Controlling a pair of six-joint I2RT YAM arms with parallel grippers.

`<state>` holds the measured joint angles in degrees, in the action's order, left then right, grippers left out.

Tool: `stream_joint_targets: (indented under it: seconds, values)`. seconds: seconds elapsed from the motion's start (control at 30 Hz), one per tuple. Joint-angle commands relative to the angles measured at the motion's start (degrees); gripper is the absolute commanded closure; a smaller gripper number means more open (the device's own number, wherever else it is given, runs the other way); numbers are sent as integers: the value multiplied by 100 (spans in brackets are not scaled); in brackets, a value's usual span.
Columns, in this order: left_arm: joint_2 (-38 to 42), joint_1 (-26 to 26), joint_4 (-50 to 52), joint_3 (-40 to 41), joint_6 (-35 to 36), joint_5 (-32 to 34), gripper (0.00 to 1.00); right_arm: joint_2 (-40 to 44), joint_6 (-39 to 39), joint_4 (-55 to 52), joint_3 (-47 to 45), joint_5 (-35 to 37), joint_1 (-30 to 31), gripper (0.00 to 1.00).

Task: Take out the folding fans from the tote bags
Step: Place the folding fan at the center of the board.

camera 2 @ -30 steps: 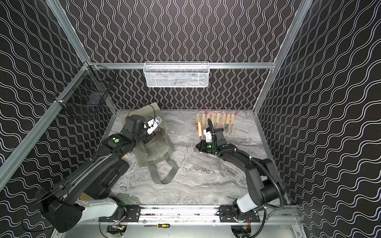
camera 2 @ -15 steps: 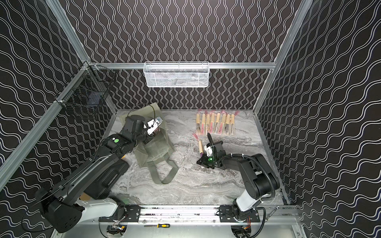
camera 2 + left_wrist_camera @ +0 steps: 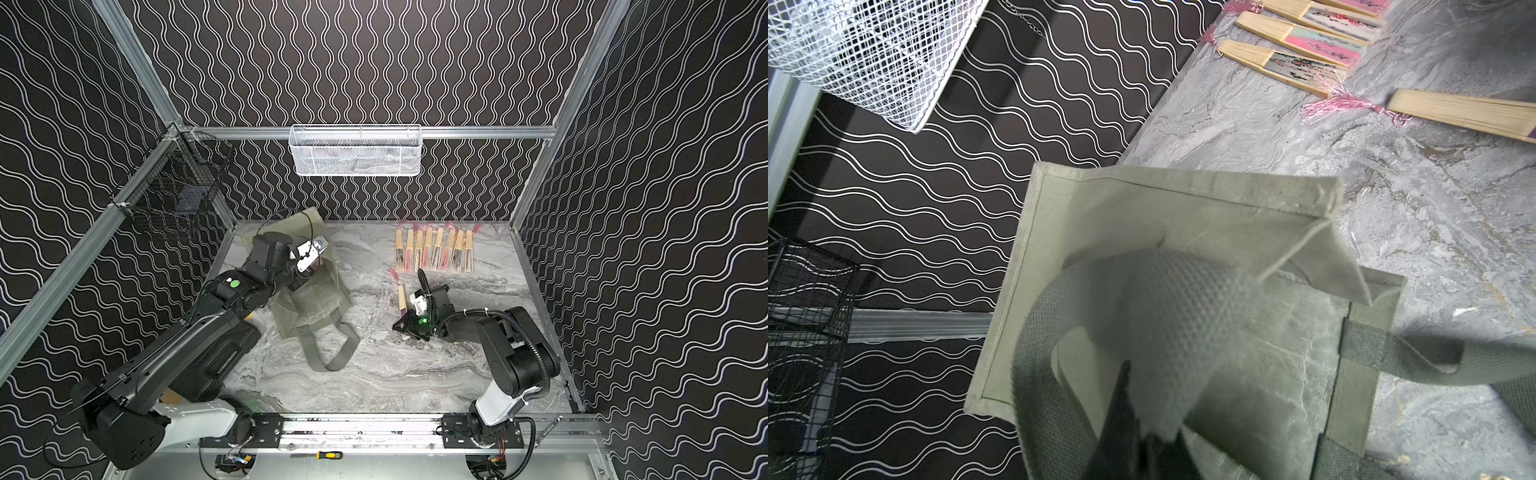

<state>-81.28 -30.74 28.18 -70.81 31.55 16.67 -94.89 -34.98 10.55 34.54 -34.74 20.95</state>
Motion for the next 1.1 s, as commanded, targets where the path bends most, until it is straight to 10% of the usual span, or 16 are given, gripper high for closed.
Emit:
stream_joint_targets:
  seconds: [0.0, 0.73, 1.07]
  values:
    - [11, 1, -186, 5, -68, -180, 100, 3, -31, -195, -9, 328, 9, 74]
    - [12, -2, -159, 1, -54, -235, 100, 408, 387, -1232, 306, 1366, 49, 60]
    - [6, -1, -187, 14, -70, -321, 100, 2049, 517, -1315, 84, 2237, 136, 55]
